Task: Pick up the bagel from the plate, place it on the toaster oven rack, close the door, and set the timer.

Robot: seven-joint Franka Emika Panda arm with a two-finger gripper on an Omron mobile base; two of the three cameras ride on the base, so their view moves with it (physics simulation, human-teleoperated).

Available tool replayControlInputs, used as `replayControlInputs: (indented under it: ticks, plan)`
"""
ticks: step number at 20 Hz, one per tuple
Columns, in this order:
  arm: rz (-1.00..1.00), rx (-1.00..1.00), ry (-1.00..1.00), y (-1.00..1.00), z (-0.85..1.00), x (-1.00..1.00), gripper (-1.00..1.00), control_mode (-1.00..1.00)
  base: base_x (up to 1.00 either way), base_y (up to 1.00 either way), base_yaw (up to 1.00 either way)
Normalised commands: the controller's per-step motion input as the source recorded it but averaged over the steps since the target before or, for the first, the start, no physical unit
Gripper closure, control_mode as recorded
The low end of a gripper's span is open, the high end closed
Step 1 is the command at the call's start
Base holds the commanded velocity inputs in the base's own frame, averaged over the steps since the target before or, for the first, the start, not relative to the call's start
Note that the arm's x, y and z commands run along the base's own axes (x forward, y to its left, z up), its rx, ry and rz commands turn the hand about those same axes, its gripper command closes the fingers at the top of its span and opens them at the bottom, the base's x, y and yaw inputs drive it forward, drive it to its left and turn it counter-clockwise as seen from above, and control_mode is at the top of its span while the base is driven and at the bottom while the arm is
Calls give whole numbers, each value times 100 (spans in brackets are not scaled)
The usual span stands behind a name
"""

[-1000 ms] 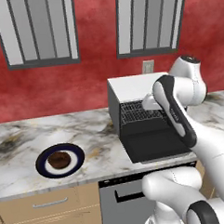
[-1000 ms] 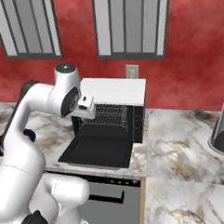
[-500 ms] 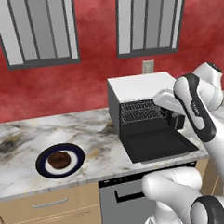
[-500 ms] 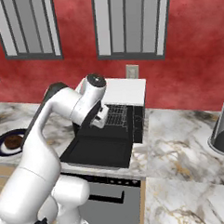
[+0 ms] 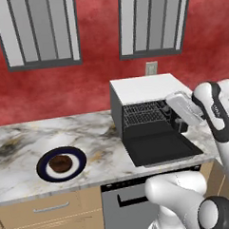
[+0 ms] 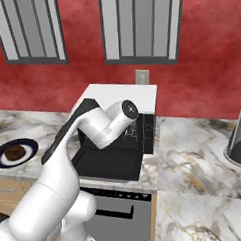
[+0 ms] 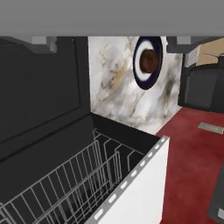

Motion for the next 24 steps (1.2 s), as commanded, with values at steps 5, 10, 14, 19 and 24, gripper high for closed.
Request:
replayControlInputs:
  ticks: [5, 10, 14, 19, 24]
  plan:
    - [-9, 15, -9, 0, -29, 28, -100, -100, 0, 0, 0]
    - [-11, 6, -10, 0, -27, 35, -100, -100, 0, 0, 0]
    - [-5, 5, -7, -17, -14, 44, -100, -100, 0, 0, 0]
    - [0, 6, -7, -30, -11, 44, -100, -100, 0, 0, 0]
    - [0, 5, -9, -20, -16, 37, -100, -100, 0, 0, 0]
